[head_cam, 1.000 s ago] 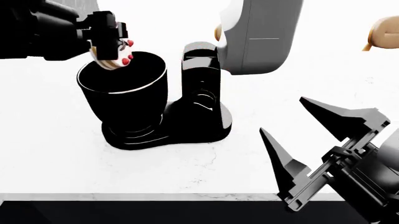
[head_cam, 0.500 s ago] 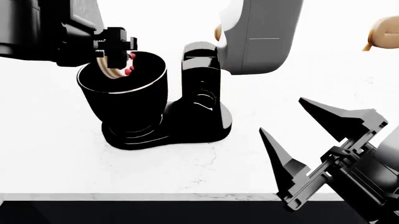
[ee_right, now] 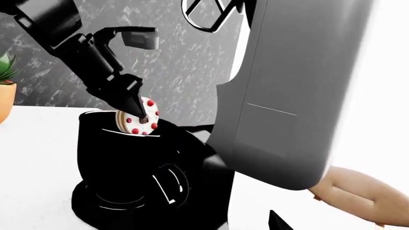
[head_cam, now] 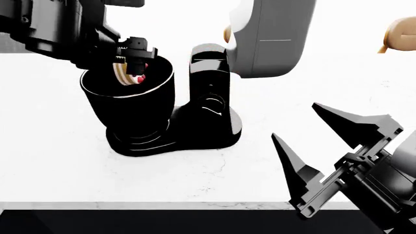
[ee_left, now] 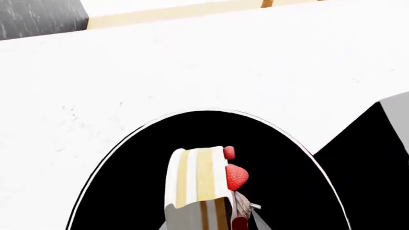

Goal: Place the cake in the stand mixer bowl.

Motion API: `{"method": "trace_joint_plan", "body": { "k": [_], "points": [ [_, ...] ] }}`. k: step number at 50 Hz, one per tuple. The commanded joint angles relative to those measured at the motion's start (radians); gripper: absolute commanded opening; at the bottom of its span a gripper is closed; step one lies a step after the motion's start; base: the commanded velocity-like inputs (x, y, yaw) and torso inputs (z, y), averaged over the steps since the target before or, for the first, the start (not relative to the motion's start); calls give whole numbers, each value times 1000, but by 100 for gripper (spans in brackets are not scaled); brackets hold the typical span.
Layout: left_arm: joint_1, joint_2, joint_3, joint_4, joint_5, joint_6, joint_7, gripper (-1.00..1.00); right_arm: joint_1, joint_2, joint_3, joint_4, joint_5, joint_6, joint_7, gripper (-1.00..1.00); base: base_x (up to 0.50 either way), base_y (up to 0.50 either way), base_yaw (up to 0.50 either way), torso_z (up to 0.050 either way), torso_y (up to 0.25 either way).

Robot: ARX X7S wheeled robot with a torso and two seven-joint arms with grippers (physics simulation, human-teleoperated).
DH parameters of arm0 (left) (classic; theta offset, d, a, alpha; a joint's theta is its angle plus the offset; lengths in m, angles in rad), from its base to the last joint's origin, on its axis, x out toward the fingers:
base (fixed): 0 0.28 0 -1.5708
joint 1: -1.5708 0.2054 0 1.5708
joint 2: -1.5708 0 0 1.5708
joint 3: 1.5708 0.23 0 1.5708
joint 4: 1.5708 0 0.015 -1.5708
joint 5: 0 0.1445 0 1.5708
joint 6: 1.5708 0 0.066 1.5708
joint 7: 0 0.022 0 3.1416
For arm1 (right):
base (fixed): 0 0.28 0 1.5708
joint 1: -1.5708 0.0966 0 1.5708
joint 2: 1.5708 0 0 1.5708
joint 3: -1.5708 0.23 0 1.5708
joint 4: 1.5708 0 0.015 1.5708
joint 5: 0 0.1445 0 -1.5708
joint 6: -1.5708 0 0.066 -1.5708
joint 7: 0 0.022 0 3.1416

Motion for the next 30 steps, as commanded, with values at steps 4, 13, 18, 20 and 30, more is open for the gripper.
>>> {"method": "trace_joint_plan", "body": {
  "k": [4, 13, 18, 20, 30],
  "points": [
    [-13, 55, 67, -67, 91, 8, 90, -100, -2, -2, -3, 7, -3, -5, 0, 100, 0, 0, 0, 0, 3],
    [-25, 67, 94, -71, 122, 10, 117, 100, -3, -2, -4, 8, -4, -8, -2, 100, 0, 0, 0, 0, 0],
    [-37, 63, 90, -63, 123, 17, 106, 100, -7, 0, 5, 5, 4, -11, 0, 100, 0, 0, 0, 0, 0],
    [-45, 55, 80, -52, 114, 16, 90, 100, -8, 1, 5, 4, 3, -11, 0, 100, 0, 0, 0, 0, 0],
    [-89, -5, 4, 36, 22, 0, -25, 100, -5, 9, 10, -4, 15, -6, 9, 100, 0, 0, 0, 0, 0]
  ]
}}
